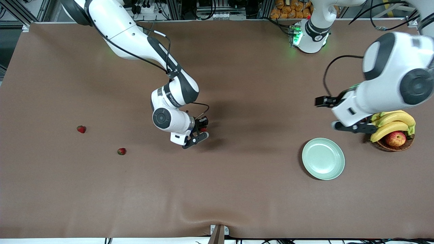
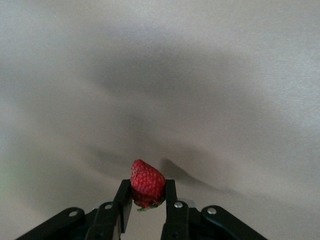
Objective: Collect all strawberries into plate
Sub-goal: 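Carry the strawberry to mid-table with the right gripper while the left gripper approaches, then release the strawberry with the right gripper while the left gripper reaches it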
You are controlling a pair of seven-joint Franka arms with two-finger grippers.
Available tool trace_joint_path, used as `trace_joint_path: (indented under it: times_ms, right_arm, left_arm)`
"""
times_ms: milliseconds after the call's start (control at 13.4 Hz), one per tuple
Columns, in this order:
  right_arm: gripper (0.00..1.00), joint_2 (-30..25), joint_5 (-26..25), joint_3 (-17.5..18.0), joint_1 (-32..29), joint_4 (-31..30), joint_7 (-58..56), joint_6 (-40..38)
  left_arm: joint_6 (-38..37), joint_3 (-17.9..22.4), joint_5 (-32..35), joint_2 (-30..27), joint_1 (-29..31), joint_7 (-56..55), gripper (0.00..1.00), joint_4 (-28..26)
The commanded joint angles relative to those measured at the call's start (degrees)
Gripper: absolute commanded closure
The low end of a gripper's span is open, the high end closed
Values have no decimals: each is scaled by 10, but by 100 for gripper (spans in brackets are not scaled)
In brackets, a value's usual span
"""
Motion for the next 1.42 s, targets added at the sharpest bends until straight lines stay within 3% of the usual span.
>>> trace_joint_path:
  times_ms: [0, 298, 522, 671, 969, 1118, 1342]
  right_arm:
    - [62, 2, 9, -7, 4, 6, -6, 4]
    - [30, 0, 8, -8, -5, 4, -3, 29]
    - [0, -40, 8, -11, -58, 3, -6, 13]
    - [0, -63, 5, -26, -96, -1, -7, -15]
    - [0, -90, -4, -101, -130, -8, -10, -122]
    - [0, -90, -28, -116, -157, -14, -23, -129]
    - [0, -81, -80, -121, -194, -23, -25, -122]
  left_arm:
    - [6, 2, -10, 54, -41, -73, 0, 46]
    - [76, 2, -12, 130, -112, -217, 0, 95]
    - [156, 1, -34, 177, -145, -317, 0, 114]
    - [209, 1, -47, 203, -155, -426, 0, 131]
    - [335, 0, -91, 222, -178, -609, 0, 134]
    - [416, 2, -90, 240, -220, -661, 0, 133]
    - [448, 5, -89, 271, -252, -698, 0, 135]
